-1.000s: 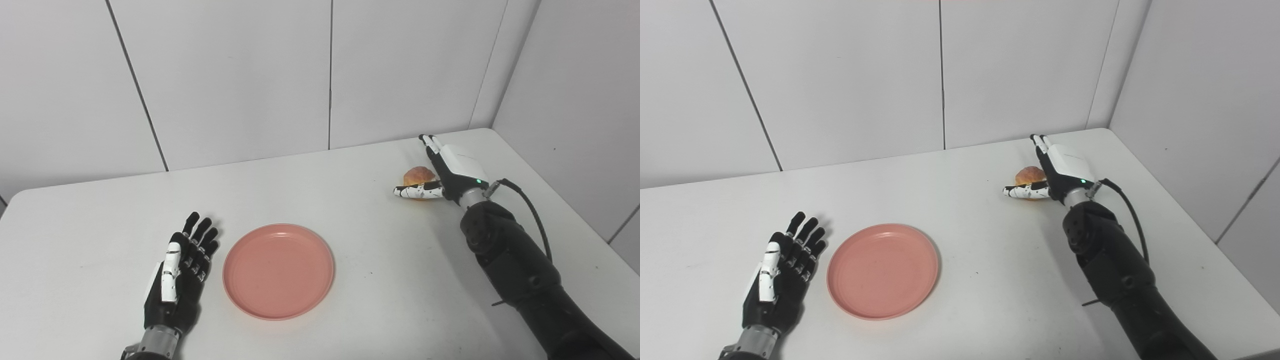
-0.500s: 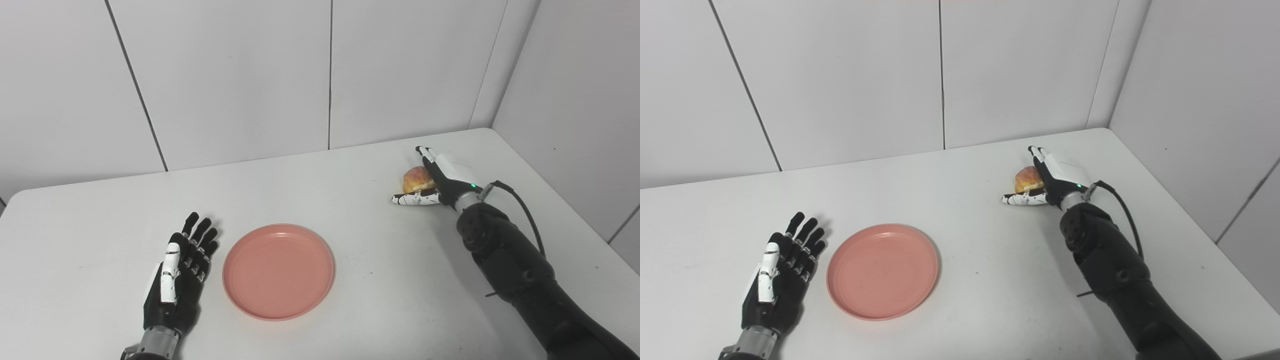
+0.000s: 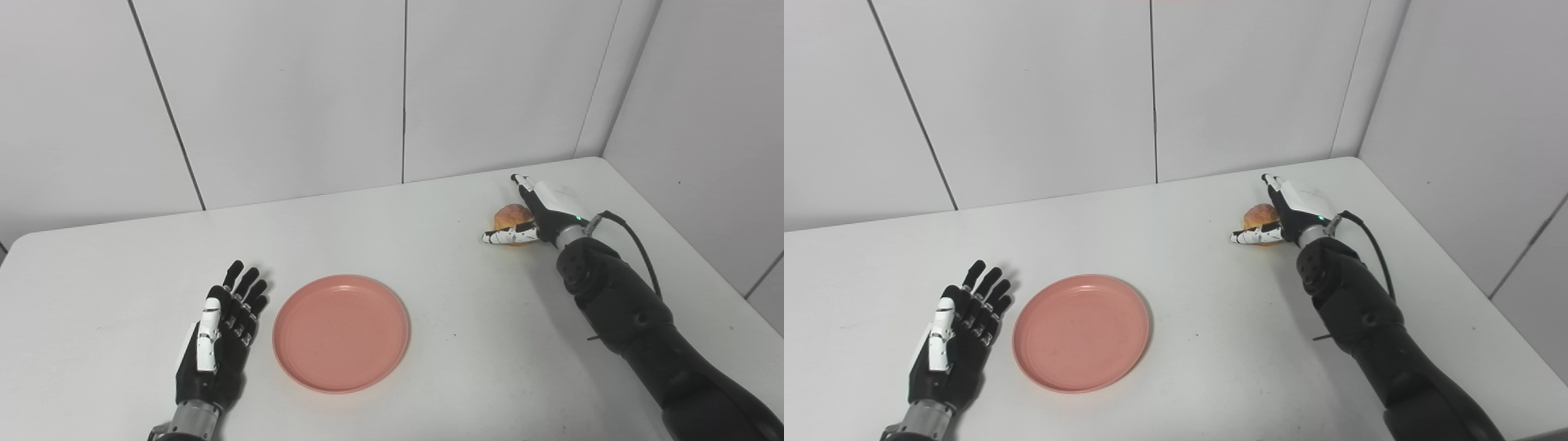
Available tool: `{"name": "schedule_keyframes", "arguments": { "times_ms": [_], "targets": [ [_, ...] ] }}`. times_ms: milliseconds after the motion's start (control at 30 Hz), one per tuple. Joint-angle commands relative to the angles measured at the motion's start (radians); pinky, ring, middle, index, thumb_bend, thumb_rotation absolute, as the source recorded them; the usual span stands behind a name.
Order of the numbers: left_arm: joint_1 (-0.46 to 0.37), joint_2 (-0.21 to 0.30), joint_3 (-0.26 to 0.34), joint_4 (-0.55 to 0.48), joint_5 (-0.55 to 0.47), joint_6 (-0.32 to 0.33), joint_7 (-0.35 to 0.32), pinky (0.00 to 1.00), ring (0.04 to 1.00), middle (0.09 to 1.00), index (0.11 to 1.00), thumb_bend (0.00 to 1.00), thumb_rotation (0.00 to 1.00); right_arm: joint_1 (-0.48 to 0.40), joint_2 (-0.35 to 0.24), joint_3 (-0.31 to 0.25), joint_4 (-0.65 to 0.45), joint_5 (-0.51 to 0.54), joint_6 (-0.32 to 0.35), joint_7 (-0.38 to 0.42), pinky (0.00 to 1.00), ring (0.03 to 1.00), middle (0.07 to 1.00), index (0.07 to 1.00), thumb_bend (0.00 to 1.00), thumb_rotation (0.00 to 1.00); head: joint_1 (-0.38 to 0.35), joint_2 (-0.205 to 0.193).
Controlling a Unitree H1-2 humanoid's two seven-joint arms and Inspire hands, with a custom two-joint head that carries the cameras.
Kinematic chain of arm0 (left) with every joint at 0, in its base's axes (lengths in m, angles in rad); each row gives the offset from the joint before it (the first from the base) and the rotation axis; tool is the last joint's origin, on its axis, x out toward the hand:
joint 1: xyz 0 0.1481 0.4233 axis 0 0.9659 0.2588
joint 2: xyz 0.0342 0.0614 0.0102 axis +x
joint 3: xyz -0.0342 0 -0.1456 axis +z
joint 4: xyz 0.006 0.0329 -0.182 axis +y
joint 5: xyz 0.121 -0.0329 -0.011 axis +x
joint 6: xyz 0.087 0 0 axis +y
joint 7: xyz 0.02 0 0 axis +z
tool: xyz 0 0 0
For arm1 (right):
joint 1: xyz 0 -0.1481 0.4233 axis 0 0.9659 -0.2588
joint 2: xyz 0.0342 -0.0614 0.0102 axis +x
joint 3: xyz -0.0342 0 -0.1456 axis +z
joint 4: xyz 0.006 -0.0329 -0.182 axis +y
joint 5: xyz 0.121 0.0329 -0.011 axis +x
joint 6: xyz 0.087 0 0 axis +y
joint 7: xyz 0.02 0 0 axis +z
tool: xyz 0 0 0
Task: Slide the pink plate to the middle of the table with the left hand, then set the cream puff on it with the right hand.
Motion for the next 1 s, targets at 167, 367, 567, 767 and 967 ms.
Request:
{"name": "schedule_keyframes", "arguments": {
  "times_ms": [167,367,567,767,967],
  "targets": [
    [0.081,0.007,-0.003,0.048,0.015,0.09,0.026,0.99,0.961,0.964,0.964,0.37,1.0,-0.043,-0.008,-0.003,0.015,0.024,0.014,-0.017,0.64,0.839,0.932,0.949,0.84,0.42,0.004,0.004],
    [0.085,0.009,-0.005,0.043,0.02,0.089,0.027,0.98,0.955,0.96,0.961,0.38,1.0,-0.064,-0.002,0.008,0.07,0.025,0.027,-0.036,0.57,0.712,0.793,0.839,0.79,0.33,0.007,0.01],
    [0.083,0.009,-0.004,0.05,0.013,0.085,0.021,0.99,0.959,0.963,0.964,0.38,1.0,-0.089,-0.004,0.036,0.119,0.016,0.039,-0.032,0.35,0.435,0.528,0.587,0.63,0.18,0.009,0.017],
    [0.085,0.007,-0.006,0.033,0.014,0.097,0.027,0.98,0.955,0.96,0.962,0.38,1.0,-0.088,-0.002,0.04,0.116,0.034,0.077,-0.02,0.37,0.447,0.503,0.489,0.5,0.14,0.01,0.019],
    [0.086,0.005,-0.005,0.028,0.014,0.1,0.029,0.99,0.959,0.964,0.965,0.37,1.0,-0.084,-0.002,0.046,0.099,0.035,0.116,-0.018,0.37,0.473,0.55,0.494,0.49,0.15,0.012,0.02]
  ]
}}
